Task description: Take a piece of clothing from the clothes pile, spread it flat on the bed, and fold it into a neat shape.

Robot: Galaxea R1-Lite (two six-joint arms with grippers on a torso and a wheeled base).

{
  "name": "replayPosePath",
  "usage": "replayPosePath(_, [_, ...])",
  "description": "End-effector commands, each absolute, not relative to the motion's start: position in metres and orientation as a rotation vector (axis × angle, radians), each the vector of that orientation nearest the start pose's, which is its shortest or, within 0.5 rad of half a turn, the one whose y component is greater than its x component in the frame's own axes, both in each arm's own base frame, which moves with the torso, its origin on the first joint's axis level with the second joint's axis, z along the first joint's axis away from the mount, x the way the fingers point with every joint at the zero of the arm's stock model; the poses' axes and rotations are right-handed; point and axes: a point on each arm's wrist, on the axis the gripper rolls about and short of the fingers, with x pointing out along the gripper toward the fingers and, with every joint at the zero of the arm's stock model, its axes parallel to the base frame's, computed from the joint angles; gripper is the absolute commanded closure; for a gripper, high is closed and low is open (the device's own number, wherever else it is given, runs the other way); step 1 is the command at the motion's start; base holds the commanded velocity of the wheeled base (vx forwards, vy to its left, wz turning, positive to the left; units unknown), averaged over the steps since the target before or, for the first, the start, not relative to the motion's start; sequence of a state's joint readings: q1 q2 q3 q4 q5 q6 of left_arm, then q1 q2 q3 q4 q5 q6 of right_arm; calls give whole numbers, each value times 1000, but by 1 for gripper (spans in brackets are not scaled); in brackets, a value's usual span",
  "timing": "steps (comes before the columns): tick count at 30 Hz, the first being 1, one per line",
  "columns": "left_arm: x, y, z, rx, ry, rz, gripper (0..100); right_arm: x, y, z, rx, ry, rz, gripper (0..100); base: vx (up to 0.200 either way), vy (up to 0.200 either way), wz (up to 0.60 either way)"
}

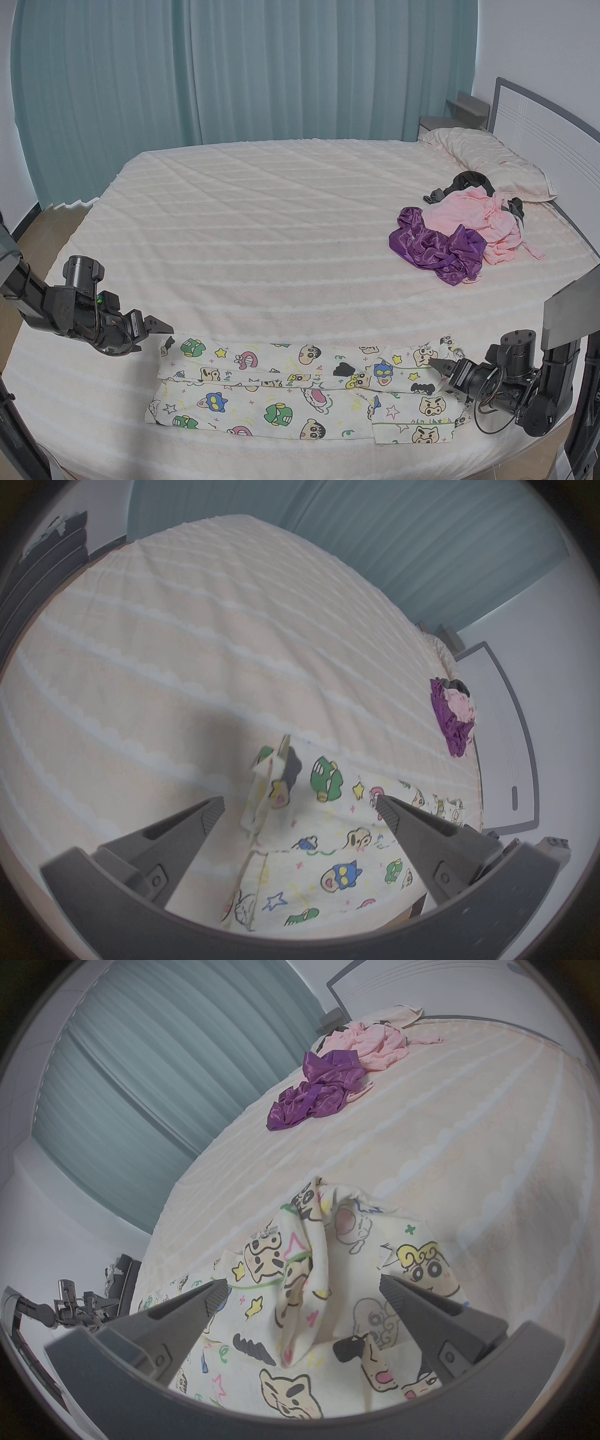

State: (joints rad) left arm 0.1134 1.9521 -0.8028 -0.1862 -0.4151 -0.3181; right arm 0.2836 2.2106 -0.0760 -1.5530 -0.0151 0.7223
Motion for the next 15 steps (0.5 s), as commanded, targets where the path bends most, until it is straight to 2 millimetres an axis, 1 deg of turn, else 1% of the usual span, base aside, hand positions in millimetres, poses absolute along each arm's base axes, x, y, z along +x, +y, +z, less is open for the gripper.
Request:
replayPosePath(1, [333, 25, 58, -556, 978, -124, 0, 228, 67, -1, 647, 630, 53, 0, 0, 0, 0])
replayPosePath(4, [346, 25, 44, -559, 1002, -121, 0, 228, 68, -2, 663, 647, 80, 0, 0, 0, 0])
replayPosePath(6, [352, 22, 39, -556, 1009, -129, 0, 228, 69, -2, 670, 653, 86, 0, 0, 0, 0])
replayPosePath(8, [352, 22, 39, -558, 1010, -128, 0, 228, 69, -2, 670, 653, 86, 0, 0, 0, 0])
replayPosePath(10, [363, 13, 33, -575, 1015, -137, 0, 228, 69, -7, 669, 672, 80, 0, 0, 0, 0])
replayPosePath(13, [370, 9, 33, -591, 1006, -138, 0, 229, 70, -9, 669, 675, 76, 0, 0, 0, 0])
replayPosePath(15, [375, 5, 29, -587, 1015, -143, 0, 230, 70, -9, 668, 674, 79, 0, 0, 0, 0])
